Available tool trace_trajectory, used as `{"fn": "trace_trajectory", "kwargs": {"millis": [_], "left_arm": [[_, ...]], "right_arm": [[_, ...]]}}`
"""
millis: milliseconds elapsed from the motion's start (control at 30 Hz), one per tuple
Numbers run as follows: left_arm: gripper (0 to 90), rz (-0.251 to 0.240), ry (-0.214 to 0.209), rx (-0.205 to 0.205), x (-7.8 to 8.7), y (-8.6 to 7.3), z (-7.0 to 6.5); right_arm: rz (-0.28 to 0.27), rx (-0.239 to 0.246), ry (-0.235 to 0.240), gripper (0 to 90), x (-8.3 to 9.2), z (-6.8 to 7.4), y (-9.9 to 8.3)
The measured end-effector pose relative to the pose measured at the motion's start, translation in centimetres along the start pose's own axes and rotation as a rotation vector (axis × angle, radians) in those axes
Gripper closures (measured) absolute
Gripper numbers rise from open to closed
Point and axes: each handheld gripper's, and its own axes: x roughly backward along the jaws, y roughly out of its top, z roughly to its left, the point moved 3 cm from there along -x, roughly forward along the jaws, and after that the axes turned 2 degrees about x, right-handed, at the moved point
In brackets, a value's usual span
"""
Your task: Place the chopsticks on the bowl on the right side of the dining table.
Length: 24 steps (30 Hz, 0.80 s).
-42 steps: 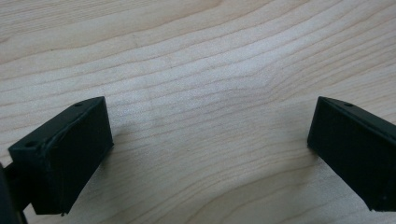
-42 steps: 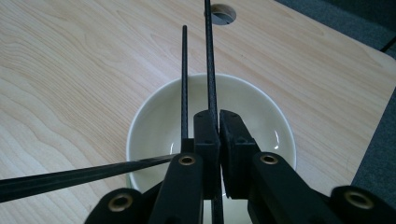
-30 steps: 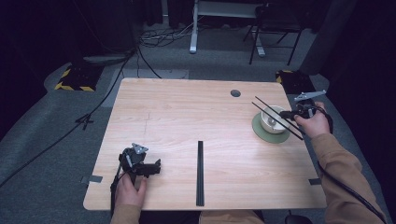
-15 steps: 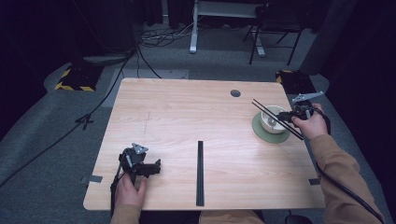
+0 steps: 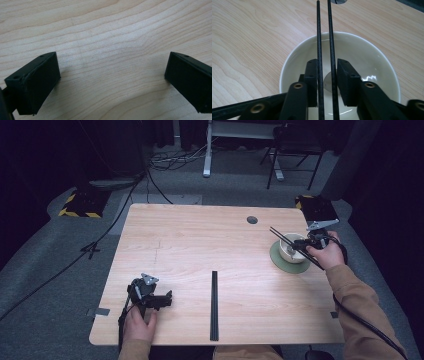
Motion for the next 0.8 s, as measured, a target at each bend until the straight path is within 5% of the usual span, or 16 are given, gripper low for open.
{"fn": "trace_trajectory", "kwargs": {"millis": [167,267,533,800], "left_arm": [[0.2,0.000,0.000,0.000,0.0,0.0,0.0],[0.2,0.000,0.000,0.000,0.0,0.0,0.0],[0.2,0.000,0.000,0.001,0.0,0.0,0.0],[0.1,-0.003,0.005,-0.001,-0.1,0.1,0.0]], "right_arm": [[0.008,0.032,0.019,79.5,0.0,0.6,0.0],[0.000,0.022,0.024,73.2,0.2,0.7,-0.1],[-0.070,0.008,-0.018,64.5,2.6,1.3,-0.7],[-0.090,-0.012,-0.082,52.5,5.3,1.7,-3.7]]}}
